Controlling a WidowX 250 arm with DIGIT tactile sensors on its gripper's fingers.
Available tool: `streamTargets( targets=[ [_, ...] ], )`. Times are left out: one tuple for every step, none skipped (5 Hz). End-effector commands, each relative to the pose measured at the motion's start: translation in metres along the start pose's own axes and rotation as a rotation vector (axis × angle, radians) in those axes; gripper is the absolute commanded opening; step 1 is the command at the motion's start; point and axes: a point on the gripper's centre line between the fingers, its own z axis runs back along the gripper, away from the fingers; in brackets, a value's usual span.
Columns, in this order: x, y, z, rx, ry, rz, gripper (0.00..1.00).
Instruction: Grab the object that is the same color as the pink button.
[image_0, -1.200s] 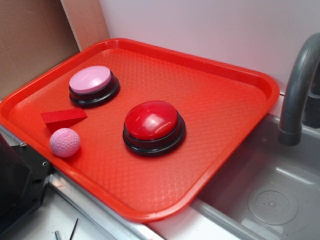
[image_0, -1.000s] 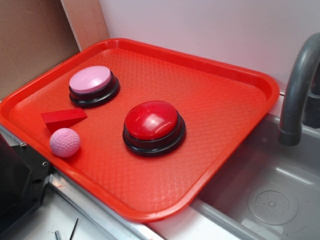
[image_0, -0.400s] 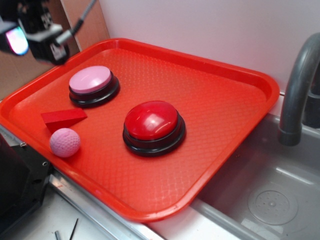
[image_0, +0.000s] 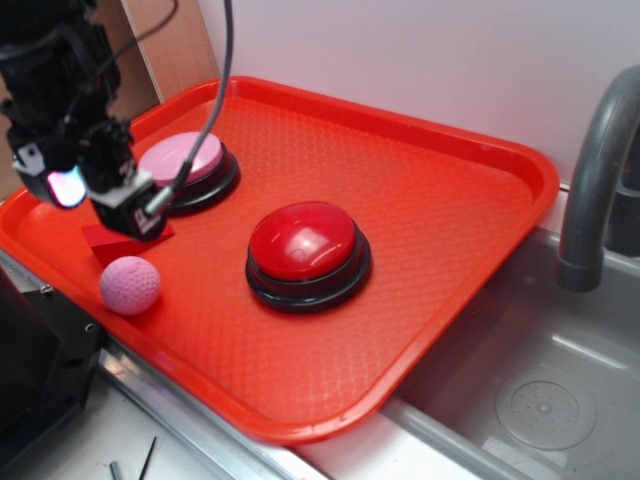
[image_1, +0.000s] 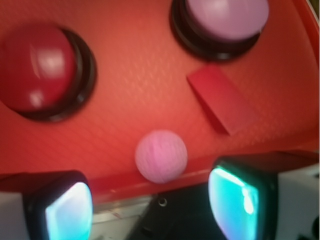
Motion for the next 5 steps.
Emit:
streamTargets(
  targets=[
    [-0.007,0.014,-0.013,0.005,0.022,-0.031,1.00],
    [-0.003,0.024,-0.032,-0.021,0.005,-0.026,1.00],
    [0.012,0.016,-0.049,-0.042,0.006,-0.038,1.00],
    [0.021,0.001,-0.075,-0.097,0.066,-0.104,1.00],
    [0.021,-0.010,-0.088,-0.052,0.124,-0.096,1.00]
  ],
)
